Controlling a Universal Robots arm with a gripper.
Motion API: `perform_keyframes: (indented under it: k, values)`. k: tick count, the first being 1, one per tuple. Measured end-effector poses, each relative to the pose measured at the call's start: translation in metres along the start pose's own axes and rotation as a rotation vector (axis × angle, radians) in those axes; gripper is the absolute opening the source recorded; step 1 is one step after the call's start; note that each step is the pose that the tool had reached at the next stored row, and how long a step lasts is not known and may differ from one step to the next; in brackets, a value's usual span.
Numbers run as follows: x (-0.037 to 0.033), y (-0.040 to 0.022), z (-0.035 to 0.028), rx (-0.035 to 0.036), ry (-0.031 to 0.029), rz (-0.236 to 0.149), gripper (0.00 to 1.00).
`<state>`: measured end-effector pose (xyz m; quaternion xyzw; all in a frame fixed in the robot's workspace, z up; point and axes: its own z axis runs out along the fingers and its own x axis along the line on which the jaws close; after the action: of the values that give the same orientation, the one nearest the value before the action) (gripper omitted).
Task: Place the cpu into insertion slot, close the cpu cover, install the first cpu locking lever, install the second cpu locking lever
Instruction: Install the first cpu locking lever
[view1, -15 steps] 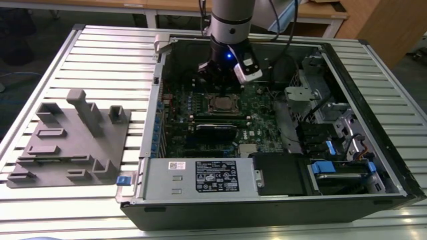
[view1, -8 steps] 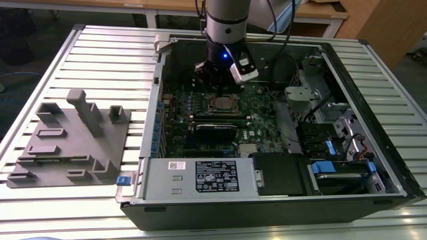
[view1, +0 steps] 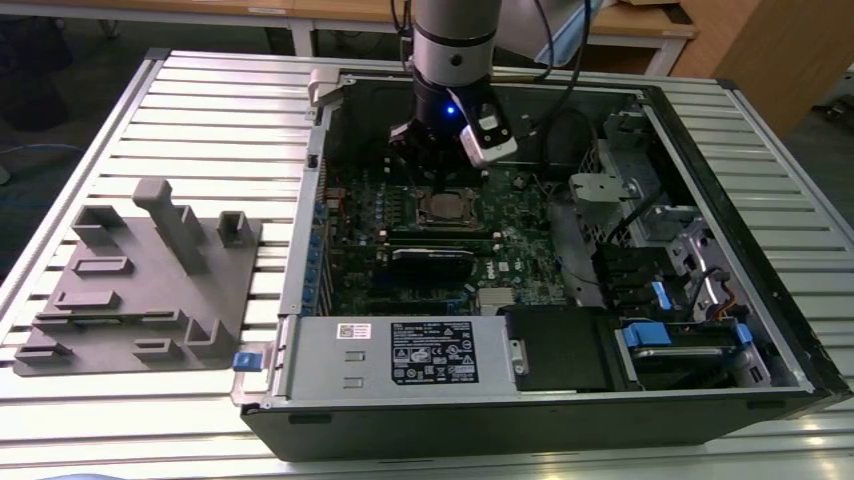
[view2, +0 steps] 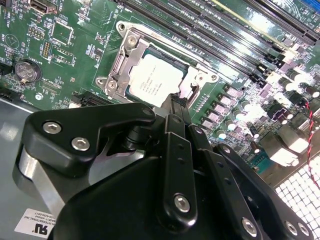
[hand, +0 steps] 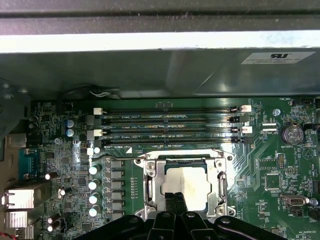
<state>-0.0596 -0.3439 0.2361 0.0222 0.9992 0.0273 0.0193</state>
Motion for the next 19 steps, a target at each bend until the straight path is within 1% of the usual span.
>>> perform_keyframes:
  k: [11,14,17,18,19]
  values:
    - [0.0004,0.0,-0.0002,0.0001,0.0001,0.0,0.11]
    - [0.0047,-0.0002,-0.0003,0.0002,0.0,0.0,0.11]
    - [0.0113,-0.0005,-0.0002,0.0001,-0.0002,0.0,0.11]
    - [0.0129,-0.0006,-0.0002,0.0,-0.0002,0.0,0.11]
    - [0.0129,-0.0006,-0.0002,0.0002,-0.0002,0.0,0.11]
